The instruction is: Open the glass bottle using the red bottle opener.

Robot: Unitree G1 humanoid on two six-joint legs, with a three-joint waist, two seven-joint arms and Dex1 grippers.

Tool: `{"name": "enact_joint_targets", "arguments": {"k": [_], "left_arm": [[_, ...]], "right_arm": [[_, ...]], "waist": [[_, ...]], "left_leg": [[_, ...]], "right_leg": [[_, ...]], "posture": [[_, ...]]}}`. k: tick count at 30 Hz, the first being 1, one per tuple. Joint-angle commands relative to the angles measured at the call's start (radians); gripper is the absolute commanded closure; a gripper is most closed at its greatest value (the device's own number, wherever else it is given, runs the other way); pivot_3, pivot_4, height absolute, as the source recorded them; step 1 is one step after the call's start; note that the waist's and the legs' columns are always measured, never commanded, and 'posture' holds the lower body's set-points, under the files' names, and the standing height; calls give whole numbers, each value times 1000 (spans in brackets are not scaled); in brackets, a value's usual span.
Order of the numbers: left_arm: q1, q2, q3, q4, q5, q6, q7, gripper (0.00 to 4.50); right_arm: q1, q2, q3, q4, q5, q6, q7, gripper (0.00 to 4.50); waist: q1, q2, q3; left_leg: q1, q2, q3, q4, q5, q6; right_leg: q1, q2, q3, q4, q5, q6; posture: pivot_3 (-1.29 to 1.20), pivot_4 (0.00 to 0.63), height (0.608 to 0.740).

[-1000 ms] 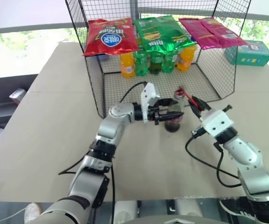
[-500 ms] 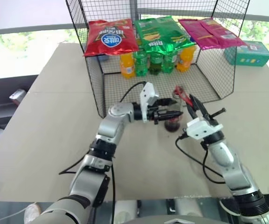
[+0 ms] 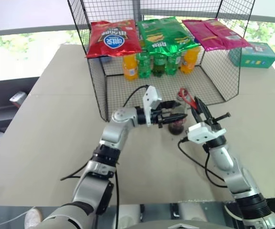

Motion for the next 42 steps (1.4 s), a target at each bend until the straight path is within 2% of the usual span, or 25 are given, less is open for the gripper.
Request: {"name": "enact_joint_targets", "arguments": {"k": [1,8,13,20,24,34,42], "left_arm": [[-7,-38,11,-39,-35,-46,6,2283],[9,-53,17,-18,-31,-89,3,2283],[10,-55,12,-9,-22,-97,1,2283],[0,-45,3,-5,-10,-81,0,2283],[-6,-34,-6,0,2,-70,-2,2283],[-16,-30,-11,39,18,-93,-3,2283],[-25,-32,-13,57,18,-108,-8,2283]], "right_arm": [[32,-12,60,69,-49,18,44,4500],[29,-19,50,67,-41,21,54,4500],[27,6,46,33,20,-4,54,4500],[25,-5,89,107,-96,14,28,4500],[29,-48,75,87,-135,32,54,4500],[-53,-296,-29,-45,-69,22,242,4500],[-148,-366,-58,-46,-9,7,327,4500]], "waist": [[0,0,0],[0,0,0],[0,0,0],[0,0,0],[0,-1,-3],[-2,-2,-4],[-2,-3,-3]], "left_leg": [[0,0,0,0,0,0],[0,0,0,0,-2,3],[0,0,0,0,-2,3],[0,0,0,0,-2,3],[2,0,0,0,-2,3],[12,0,0,-2,-2,4],[12,0,1,-2,-2,4]], "right_leg": [[0,0,0,0,0,0],[0,0,0,0,0,0],[0,0,0,0,0,0],[0,0,0,0,-1,-1],[2,0,0,0,-1,-1],[10,0,2,0,-1,-1],[10,0,3,0,-1,-1]], "posture": [[0,150,740],[0,150,740],[0,150,740],[0,150,740],[0,150,740],[0,150,740],[0,150,740]]}}
